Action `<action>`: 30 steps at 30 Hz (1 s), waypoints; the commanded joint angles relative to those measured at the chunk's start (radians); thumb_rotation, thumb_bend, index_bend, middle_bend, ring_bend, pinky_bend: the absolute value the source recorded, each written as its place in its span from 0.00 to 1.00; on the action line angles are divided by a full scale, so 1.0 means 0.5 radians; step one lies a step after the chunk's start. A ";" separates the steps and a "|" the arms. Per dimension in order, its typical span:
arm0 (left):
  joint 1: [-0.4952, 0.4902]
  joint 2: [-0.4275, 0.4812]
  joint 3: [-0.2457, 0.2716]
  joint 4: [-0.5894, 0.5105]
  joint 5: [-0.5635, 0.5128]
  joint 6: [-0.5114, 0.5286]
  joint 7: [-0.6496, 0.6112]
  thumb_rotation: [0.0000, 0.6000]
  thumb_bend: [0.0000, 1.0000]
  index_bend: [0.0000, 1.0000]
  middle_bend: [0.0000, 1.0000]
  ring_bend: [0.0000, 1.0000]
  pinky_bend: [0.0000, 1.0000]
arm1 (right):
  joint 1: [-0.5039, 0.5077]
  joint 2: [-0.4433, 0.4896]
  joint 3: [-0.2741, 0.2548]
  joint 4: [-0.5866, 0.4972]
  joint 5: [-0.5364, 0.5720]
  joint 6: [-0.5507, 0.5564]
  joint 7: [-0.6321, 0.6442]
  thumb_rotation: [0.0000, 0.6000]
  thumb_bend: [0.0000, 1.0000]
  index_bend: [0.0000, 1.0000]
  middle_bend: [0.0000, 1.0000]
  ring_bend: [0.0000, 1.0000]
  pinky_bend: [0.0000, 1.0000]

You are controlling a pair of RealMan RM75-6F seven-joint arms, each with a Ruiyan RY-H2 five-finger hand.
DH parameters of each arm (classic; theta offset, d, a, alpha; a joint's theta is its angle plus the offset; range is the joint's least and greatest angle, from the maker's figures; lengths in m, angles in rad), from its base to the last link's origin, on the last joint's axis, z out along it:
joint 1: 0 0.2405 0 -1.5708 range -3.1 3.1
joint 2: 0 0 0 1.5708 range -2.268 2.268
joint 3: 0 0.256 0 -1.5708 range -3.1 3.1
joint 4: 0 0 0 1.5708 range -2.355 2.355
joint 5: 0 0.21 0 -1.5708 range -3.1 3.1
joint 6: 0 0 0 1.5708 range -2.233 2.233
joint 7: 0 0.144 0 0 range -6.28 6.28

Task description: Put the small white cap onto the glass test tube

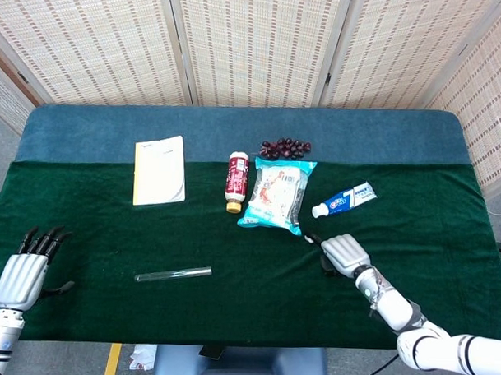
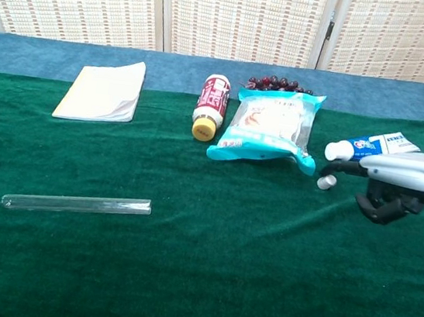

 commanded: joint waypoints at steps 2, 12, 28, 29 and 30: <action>0.000 -0.007 0.000 0.010 0.004 0.003 -0.009 1.00 0.15 0.18 0.14 0.18 0.00 | -0.196 0.190 -0.137 -0.223 -0.158 0.241 0.029 0.73 0.82 0.14 0.90 1.00 1.00; -0.002 -0.017 0.011 0.007 0.019 -0.003 0.000 1.00 0.15 0.17 0.14 0.18 0.00 | -0.199 0.147 -0.076 -0.108 -0.178 0.223 0.082 0.73 0.82 0.14 0.90 1.00 1.00; 0.003 -0.015 0.010 0.005 -0.007 -0.018 0.012 1.00 0.15 0.17 0.14 0.18 0.00 | 0.011 -0.072 0.049 0.124 0.012 -0.065 0.062 0.73 0.82 0.14 0.90 1.00 1.00; 0.003 -0.015 0.010 0.004 -0.007 -0.017 0.011 1.00 0.15 0.17 0.14 0.18 0.00 | 0.020 -0.079 0.047 0.129 0.019 -0.072 0.054 0.73 0.82 0.14 0.90 1.00 1.00; 0.004 -0.016 0.011 0.004 -0.007 -0.017 0.009 1.00 0.15 0.17 0.14 0.18 0.00 | 0.025 -0.083 0.044 0.128 0.024 -0.079 0.051 0.73 0.82 0.14 0.90 1.00 1.00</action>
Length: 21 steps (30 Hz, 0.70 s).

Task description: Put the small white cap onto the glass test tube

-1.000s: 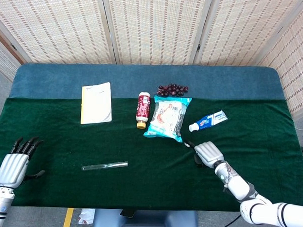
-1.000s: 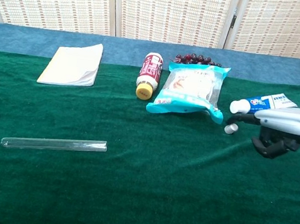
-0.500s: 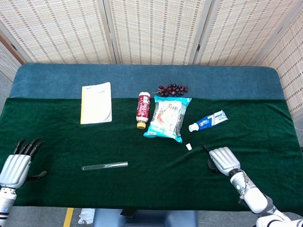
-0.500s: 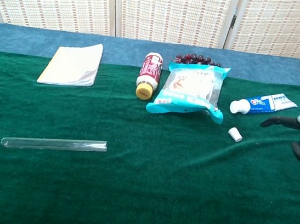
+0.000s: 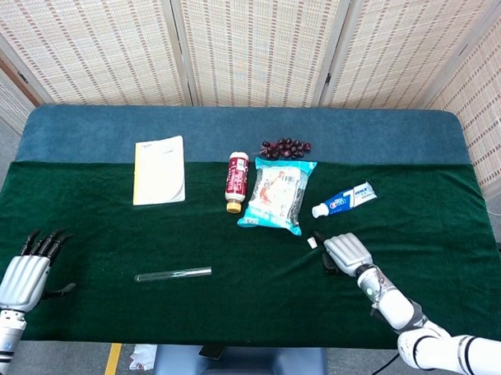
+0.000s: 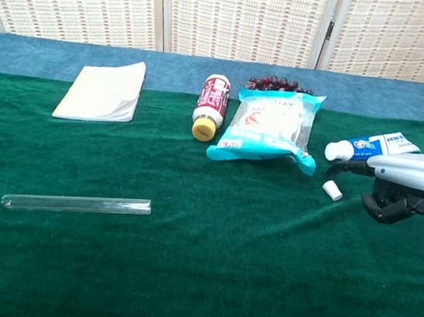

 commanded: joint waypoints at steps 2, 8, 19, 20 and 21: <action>0.003 -0.001 0.002 0.004 -0.002 0.000 -0.003 1.00 0.15 0.17 0.14 0.18 0.00 | 0.021 -0.010 -0.011 -0.004 0.030 -0.037 -0.005 0.73 0.82 0.14 0.90 1.00 1.00; 0.009 -0.012 0.003 0.018 -0.012 -0.003 -0.022 1.00 0.15 0.17 0.14 0.19 0.00 | -0.009 0.030 -0.056 -0.082 0.019 0.023 -0.021 0.73 0.82 0.14 0.90 1.00 1.00; 0.007 -0.023 0.008 0.040 0.010 0.002 -0.046 1.00 0.15 0.17 0.14 0.19 0.00 | -0.181 0.145 -0.175 -0.286 -0.152 0.265 -0.028 0.73 0.82 0.14 0.90 1.00 1.00; 0.007 -0.023 0.009 0.041 0.012 0.002 -0.048 1.00 0.15 0.17 0.14 0.19 0.00 | -0.192 0.148 -0.179 -0.289 -0.162 0.276 -0.023 0.73 0.82 0.14 0.90 1.00 1.00; 0.007 -0.023 0.010 0.042 0.014 0.003 -0.050 1.00 0.15 0.17 0.14 0.19 0.00 | -0.201 0.152 -0.182 -0.289 -0.169 0.284 -0.017 0.73 0.82 0.14 0.90 1.00 1.00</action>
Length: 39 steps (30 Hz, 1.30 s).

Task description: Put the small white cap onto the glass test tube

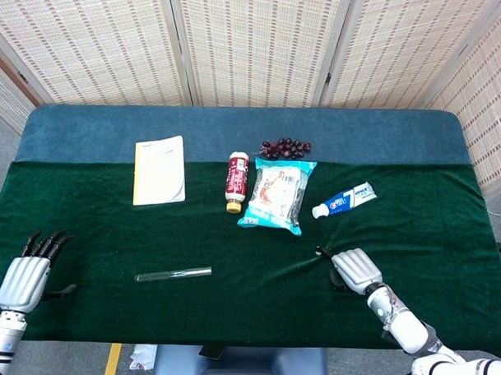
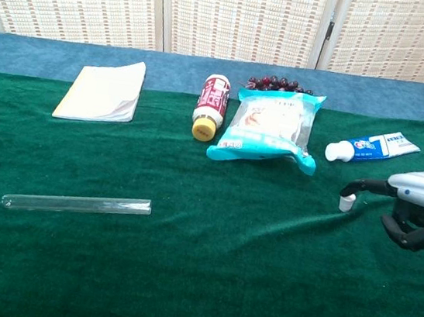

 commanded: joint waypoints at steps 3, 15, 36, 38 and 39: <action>-0.001 -0.003 0.001 0.004 0.006 0.002 -0.005 1.00 0.15 0.17 0.14 0.19 0.00 | -0.040 0.013 -0.011 0.008 -0.037 0.035 0.027 0.73 0.82 0.14 0.90 1.00 1.00; -0.003 0.005 -0.005 -0.005 0.007 0.006 -0.002 1.00 0.15 0.17 0.14 0.19 0.00 | -0.074 0.015 0.022 0.021 -0.133 0.072 0.086 0.73 0.82 0.14 0.90 1.00 1.00; -0.016 0.023 -0.004 -0.043 0.035 0.010 0.015 1.00 0.15 0.17 0.15 0.20 0.00 | -0.210 0.073 0.182 -0.013 -0.348 0.431 0.103 0.74 0.31 0.32 0.96 1.00 1.00; -0.016 0.027 -0.003 -0.051 0.040 0.013 0.020 1.00 0.15 0.17 0.15 0.20 0.00 | -0.199 0.058 0.192 0.001 -0.318 0.402 0.092 0.74 0.24 0.34 0.98 1.00 1.00; -0.016 0.030 -0.002 -0.055 0.042 0.014 0.021 1.00 0.15 0.17 0.15 0.20 0.00 | -0.193 0.049 0.195 0.015 -0.307 0.386 0.086 0.73 0.22 0.35 0.99 1.00 1.00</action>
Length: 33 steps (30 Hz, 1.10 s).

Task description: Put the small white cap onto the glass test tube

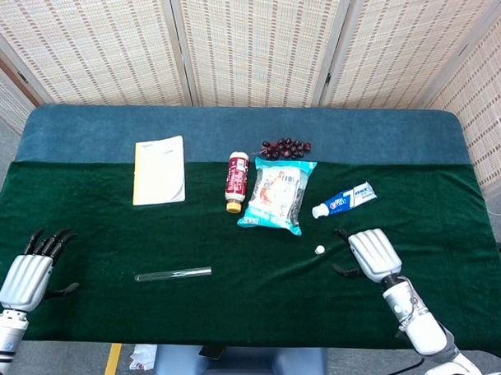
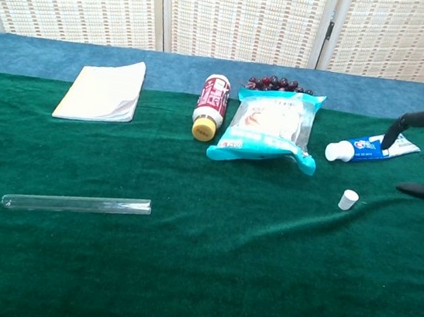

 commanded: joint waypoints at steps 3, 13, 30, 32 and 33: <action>0.002 0.010 0.003 -0.016 0.008 0.008 0.007 1.00 0.15 0.17 0.15 0.20 0.00 | 0.039 -0.051 0.028 0.075 0.069 -0.098 -0.047 0.73 0.21 0.38 1.00 1.00 1.00; -0.002 0.001 0.017 -0.031 0.002 -0.019 0.042 1.00 0.15 0.17 0.15 0.20 0.00 | 0.158 -0.193 0.076 0.278 0.149 -0.273 -0.127 0.73 0.22 0.44 1.00 1.00 1.00; -0.009 -0.007 0.013 -0.026 -0.021 -0.040 0.047 1.00 0.15 0.16 0.15 0.20 0.00 | 0.225 -0.307 0.014 0.434 0.006 -0.274 -0.369 0.78 0.32 0.44 1.00 1.00 1.00; -0.007 -0.007 0.013 -0.023 -0.020 -0.037 0.043 1.00 0.15 0.16 0.15 0.20 0.00 | 0.230 -0.315 0.011 0.450 0.003 -0.281 -0.387 0.78 0.32 0.42 1.00 1.00 1.00; -0.007 -0.007 0.014 -0.022 -0.019 -0.038 0.042 1.00 0.15 0.16 0.15 0.20 0.00 | 0.234 -0.318 0.007 0.463 -0.003 -0.285 -0.403 0.78 0.32 0.41 1.00 1.00 1.00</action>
